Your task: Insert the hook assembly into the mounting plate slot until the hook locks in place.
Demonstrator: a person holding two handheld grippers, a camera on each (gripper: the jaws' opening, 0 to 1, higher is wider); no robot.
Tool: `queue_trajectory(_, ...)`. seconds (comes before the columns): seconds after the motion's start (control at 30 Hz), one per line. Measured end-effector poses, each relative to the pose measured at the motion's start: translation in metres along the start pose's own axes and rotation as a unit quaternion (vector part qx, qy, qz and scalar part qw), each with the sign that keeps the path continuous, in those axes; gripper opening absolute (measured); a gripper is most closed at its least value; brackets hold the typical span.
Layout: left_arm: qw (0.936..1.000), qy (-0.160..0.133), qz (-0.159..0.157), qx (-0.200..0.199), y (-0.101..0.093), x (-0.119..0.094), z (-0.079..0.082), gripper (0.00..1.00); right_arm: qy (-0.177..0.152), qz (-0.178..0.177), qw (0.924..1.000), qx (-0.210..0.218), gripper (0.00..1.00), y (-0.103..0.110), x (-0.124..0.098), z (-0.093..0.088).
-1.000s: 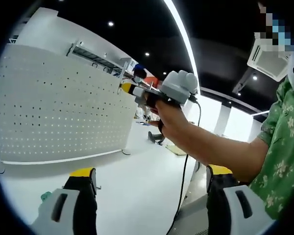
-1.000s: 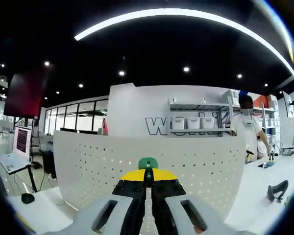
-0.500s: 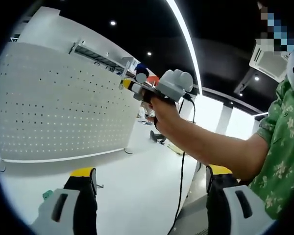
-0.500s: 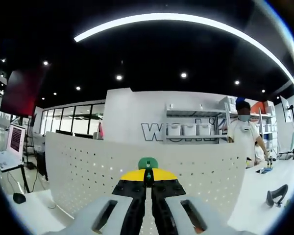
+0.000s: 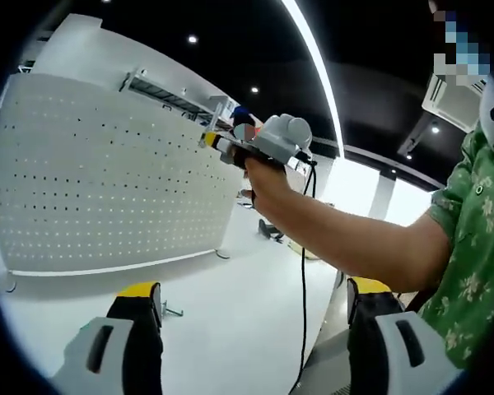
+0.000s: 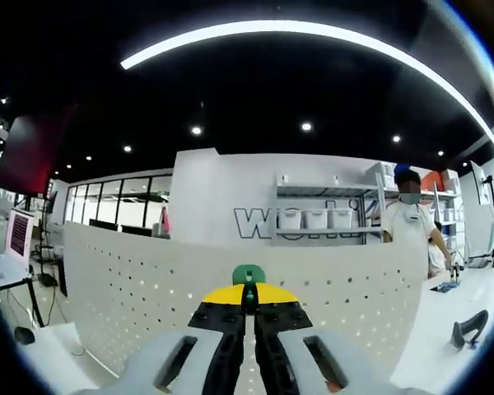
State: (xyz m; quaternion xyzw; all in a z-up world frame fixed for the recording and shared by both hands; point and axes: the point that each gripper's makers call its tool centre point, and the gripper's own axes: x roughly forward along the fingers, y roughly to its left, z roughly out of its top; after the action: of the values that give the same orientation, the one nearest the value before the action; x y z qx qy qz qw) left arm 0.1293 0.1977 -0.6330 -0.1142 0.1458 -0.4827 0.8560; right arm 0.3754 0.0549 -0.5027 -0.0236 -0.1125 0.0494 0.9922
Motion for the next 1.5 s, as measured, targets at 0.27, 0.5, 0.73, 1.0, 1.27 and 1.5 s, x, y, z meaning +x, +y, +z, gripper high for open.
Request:
queue_trajectory(0.27,0.9998,0.007,0.012,0.012,0.008,0.001,0.0,0.96,0.004,-0.001,1.0,-0.002,0.01,0.001,0.005,-0.006)
queue_trajectory(0.5,0.9989,0.017,0.024,0.037,0.013,0.002,-0.001,0.96,0.006,-0.005,1.0,-0.004,0.01,-0.002,0.01,-0.01)
queue_trajectory(0.73,0.9964,0.03,0.038,0.069,0.016,0.003,-0.003,0.97,0.007,-0.005,0.9999,-0.007,0.01,-0.002,0.013,-0.012)
queue_trajectory(1.0,0.9939,0.037,0.03,0.099,0.012,0.005,-0.004,0.98,0.009,-0.006,0.9999,-0.01,0.01,-0.003,0.016,-0.014)
queue_trajectory(1.27,0.9928,0.027,-0.011,0.116,0.0,0.006,0.001,0.99,0.01,-0.004,0.9999,-0.012,0.01,0.001,0.022,-0.016)
queue_trajectory(1.5,0.9924,0.023,-0.036,0.115,-0.007,0.004,0.003,0.98,0.012,-0.008,0.9998,-0.01,0.01,-0.001,0.024,-0.017)
